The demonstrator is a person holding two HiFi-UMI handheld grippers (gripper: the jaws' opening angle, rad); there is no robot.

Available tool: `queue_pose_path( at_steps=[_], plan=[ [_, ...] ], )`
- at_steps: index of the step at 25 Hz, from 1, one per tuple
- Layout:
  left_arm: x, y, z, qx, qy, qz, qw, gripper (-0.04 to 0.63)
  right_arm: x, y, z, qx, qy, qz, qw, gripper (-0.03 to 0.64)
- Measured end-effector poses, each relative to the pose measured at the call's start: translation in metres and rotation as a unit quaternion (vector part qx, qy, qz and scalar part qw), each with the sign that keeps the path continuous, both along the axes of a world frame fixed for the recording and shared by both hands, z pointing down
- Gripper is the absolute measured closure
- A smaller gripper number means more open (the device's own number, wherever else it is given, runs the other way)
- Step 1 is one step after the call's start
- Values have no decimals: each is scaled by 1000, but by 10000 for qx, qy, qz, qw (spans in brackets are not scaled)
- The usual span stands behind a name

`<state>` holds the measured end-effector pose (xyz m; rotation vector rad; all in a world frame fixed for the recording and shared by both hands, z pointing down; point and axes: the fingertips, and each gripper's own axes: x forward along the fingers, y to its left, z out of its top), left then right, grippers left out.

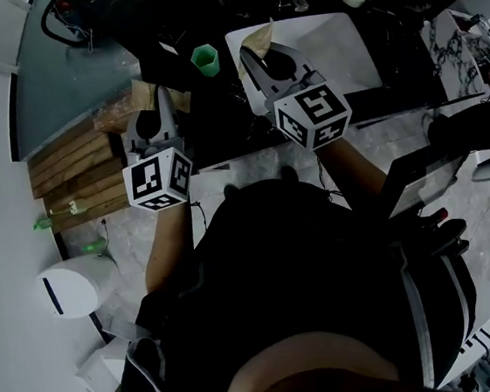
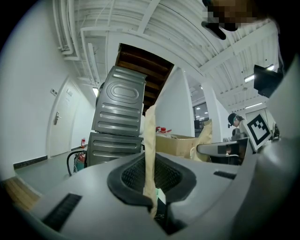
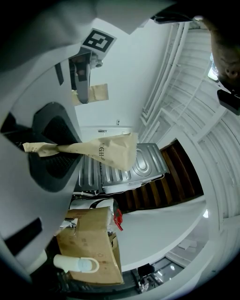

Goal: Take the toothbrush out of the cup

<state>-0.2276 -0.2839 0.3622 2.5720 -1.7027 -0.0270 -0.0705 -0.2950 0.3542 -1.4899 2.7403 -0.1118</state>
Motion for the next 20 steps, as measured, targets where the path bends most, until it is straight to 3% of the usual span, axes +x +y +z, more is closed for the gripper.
queue_pose_path(
  at_steps=[20],
  plan=[
    [8, -5, -10, 42, 164, 222, 9996, 572, -6, -7, 1, -15, -47, 24, 10000, 572]
  ],
)
